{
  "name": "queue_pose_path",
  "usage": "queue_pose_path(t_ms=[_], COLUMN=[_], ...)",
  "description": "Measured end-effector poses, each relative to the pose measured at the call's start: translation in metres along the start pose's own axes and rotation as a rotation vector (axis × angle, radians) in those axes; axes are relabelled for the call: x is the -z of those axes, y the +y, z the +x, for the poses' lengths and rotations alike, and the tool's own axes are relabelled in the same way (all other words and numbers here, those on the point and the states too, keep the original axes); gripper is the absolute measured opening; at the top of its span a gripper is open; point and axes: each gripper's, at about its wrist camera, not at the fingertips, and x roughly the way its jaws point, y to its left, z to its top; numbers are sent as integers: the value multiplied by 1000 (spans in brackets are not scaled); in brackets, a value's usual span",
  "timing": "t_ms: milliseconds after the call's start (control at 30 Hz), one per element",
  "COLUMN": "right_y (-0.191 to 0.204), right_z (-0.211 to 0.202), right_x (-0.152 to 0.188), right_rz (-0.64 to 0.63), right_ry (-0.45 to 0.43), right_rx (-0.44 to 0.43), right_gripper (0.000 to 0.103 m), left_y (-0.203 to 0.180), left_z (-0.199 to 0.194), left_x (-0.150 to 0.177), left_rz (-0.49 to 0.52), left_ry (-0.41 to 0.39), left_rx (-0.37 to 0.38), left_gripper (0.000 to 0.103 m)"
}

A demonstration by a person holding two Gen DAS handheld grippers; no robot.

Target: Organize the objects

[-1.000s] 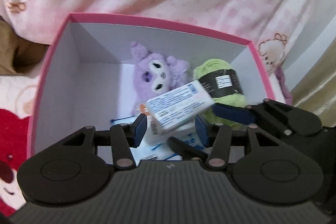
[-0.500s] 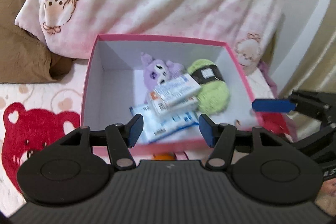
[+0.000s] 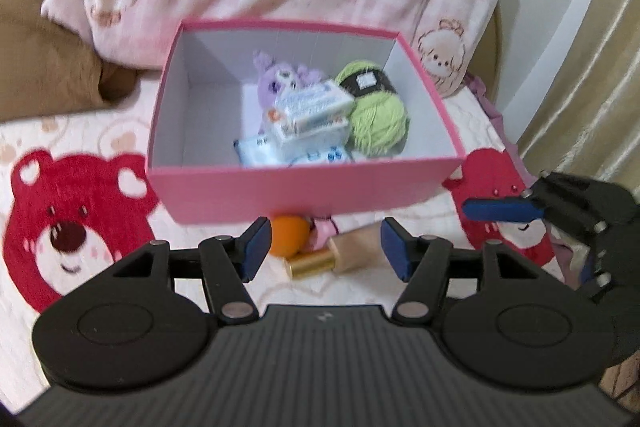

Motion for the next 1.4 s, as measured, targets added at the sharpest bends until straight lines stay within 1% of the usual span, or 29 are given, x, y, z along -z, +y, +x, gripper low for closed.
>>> queue_pose_path(t_ms=[133,233,333,400,467,533,600,667,700,733,767,800,867,933,1033,1133,1300,1367,1400], right_y=[1,-4,0,-1,2,3,-1,-8,-11,-15,-17,-20,-29,-35,-38,-27,-18,-12,-7], right_z=[31,57,79,91,100,105,109,114,114,115,114,114,109,98,85,77,75,74,73], right_x=[15,24,32,36,42,46,47,46,45,44,44,45,44,46,51,59,63,66,67], right_rz=[-46,-79,-226,-287,-362,-385,-358,-344,-330,-303,-277,-240,-161,-96,-23,25,205,278,297], right_ry=[36,85,148,189,199,195,180,184,181,183,184,197,194,193,193,202,233,232,222], right_rx=[44,72,103,100,132,139,129,117,110,90,74,47,12,-6,-41,-58,-72,-79,-87], right_gripper=[78,78,78,78,78,78,81,85,86,85,84,79,74,58,52,48,46,45,45], left_y=[13,24,37,43,46,44,38,30,27,26,26,26,26,27,31,34,39,37,36], left_z=[20,37,52,61,70,76,83,86,88,90,92,94,97,97,97,95,100,100,101], left_x=[20,32,40,45,49,53,56,57,57,57,57,58,59,60,62,64,72,77,78], left_rz=[-59,-101,-146,-178,-205,-206,-165,-101,-87,-87,-96,-106,-120,-138,-192,-247,-360,-377,-377], left_ry=[27,50,64,74,85,90,91,73,71,73,78,80,84,86,85,84,140,149,172], left_rx=[23,42,48,55,72,62,41,13,10,14,25,36,57,74,121,154,224,243,252], left_gripper=[60,60,59,58,58,58,58,58,58,58,58,58,58,58,58,58,55,52,52])
